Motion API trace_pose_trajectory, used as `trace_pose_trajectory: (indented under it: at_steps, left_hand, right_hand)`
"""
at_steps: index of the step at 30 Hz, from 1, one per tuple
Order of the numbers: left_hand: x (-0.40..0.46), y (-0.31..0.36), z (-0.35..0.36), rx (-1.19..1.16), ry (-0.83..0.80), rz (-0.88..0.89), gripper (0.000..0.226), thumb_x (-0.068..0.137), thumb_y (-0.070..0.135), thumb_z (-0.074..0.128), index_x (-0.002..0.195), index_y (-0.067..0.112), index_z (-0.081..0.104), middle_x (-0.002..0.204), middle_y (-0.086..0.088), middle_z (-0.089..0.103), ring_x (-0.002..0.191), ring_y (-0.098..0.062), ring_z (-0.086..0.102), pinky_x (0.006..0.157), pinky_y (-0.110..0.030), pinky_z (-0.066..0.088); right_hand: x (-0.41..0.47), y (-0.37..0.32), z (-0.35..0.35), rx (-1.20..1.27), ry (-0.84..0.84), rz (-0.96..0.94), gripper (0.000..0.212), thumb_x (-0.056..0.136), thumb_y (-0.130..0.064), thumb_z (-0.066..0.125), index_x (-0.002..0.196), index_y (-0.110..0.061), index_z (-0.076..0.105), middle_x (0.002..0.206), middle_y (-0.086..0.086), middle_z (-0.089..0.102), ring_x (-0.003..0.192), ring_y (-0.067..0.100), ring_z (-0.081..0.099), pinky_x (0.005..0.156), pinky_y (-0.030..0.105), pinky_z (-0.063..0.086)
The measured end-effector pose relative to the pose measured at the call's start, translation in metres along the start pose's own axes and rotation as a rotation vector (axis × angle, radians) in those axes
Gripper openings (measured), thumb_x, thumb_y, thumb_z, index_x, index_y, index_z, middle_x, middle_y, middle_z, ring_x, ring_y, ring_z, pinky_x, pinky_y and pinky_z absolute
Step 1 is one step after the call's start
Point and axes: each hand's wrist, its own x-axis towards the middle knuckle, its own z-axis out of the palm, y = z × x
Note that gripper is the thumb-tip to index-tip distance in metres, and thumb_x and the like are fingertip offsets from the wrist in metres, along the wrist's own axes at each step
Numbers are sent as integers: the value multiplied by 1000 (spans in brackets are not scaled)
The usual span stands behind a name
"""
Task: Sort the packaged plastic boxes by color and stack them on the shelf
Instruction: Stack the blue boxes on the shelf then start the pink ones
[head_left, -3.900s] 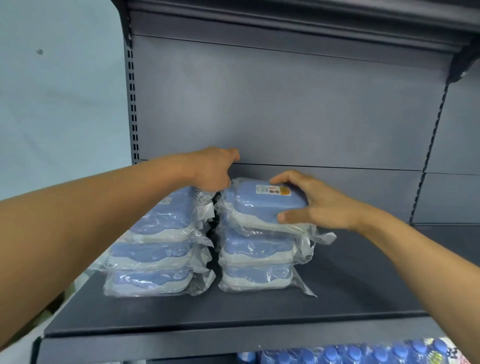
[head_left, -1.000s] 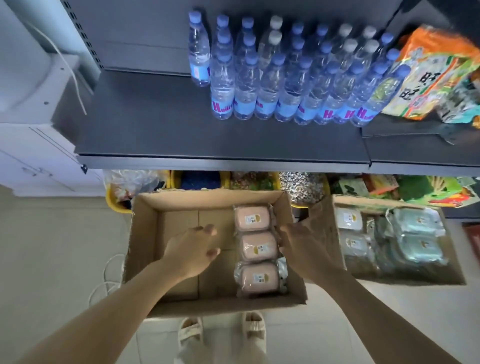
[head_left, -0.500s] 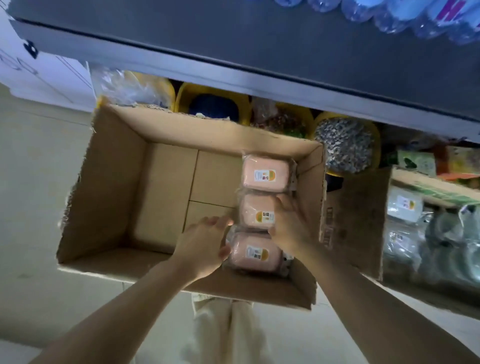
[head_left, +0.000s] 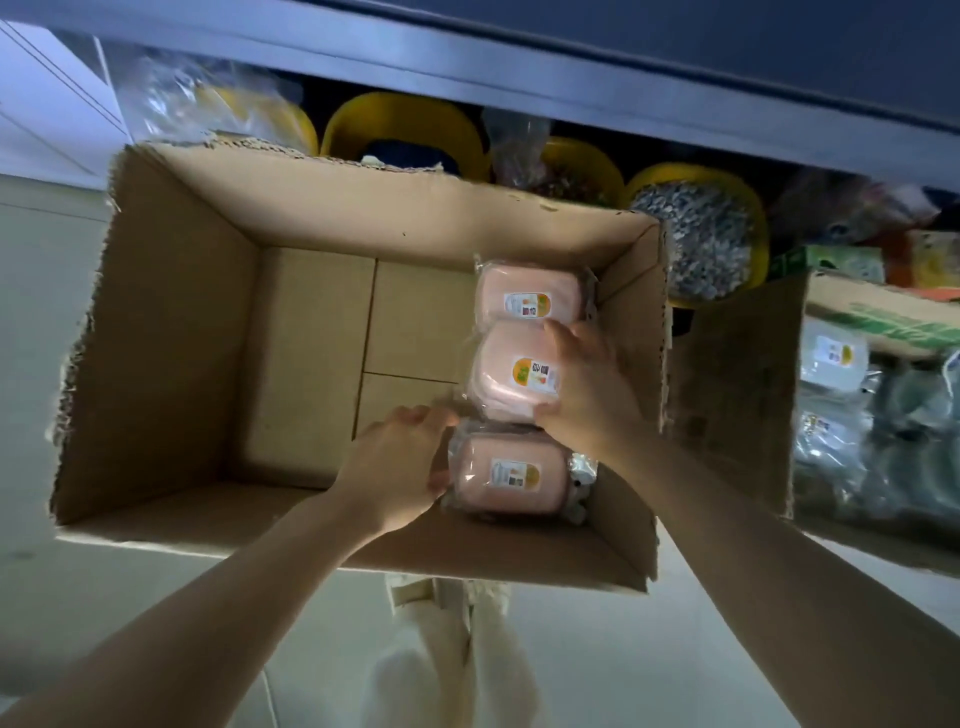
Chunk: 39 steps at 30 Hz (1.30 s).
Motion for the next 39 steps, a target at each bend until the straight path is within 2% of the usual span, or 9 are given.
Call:
trace_pose_trajectory:
  at_steps: [3,9,14,18,21,24,29,35,39]
  left_hand:
    - [0,7,2,49,-10,37,56,84,34,64,132,26,37,131,3,52,120,-18,48,95,-33,44]
    - [14,30,31,90,17,170,79,79,30,71,144,28,25,143,3,40,129,-18,38,102,-38,38]
    - [41,41,79,145,-1,133,78,80,45,67,143,30,23,147,4,29,133,-22,31,96,-42,41]
    - [50,51,94,270,7,90,65,87,34,56,143,28,22,146,0,27,130,-25,32,90,-44,44]
    - [48,58,84,293,-23,81,80,84,34,61,147,23,14,143,-3,27,129,-26,33,91,-43,43]
    - [34,65,58,268,16,62,92,75,28,70,148,26,14,137,1,35,124,-23,38,89,-39,46]
    - [-8,96,-21,102,176,27,80,67,35,73,136,26,35,130,6,49,116,-16,47,79,-29,47]
    - [-73,144,-151,138,376,78,77,66,51,72,133,30,38,127,12,52,114,-11,48,76,-27,48]
    - [-120,180,-239,134,545,124,75,65,53,71,130,31,41,124,15,54,113,-10,49,78,-25,43]
  right_hand:
    - [-16,-8,-41,107,99,-12,90,68,-29,70,147,-23,25,136,7,36,126,25,38,102,36,39]
    - [-38,18,-84,69,444,-28,74,65,-51,55,133,-21,51,118,7,58,108,26,53,91,44,47]
    - [-53,54,-84,184,505,23,71,66,-48,61,129,-20,51,121,7,56,112,25,51,91,46,48]
    - [-60,65,-75,263,492,-13,72,66,-44,63,131,-15,50,122,10,53,113,27,50,92,40,46]
    - [-63,68,-77,263,475,-12,72,66,-41,65,131,-15,49,124,10,52,113,26,49,91,35,43]
    - [-73,69,-91,299,460,-6,72,66,-40,68,131,-17,49,125,7,52,113,24,48,91,33,42]
    - [-109,62,-147,322,477,1,73,67,-33,79,131,-19,47,124,2,52,111,22,49,93,34,44]
    - [-167,22,-269,303,602,-89,71,70,-31,79,133,-18,48,124,-2,53,116,19,47,101,33,36]
    - [-201,-8,-355,269,701,-171,69,72,-30,79,133,-17,48,126,-1,52,117,19,46,95,25,34]
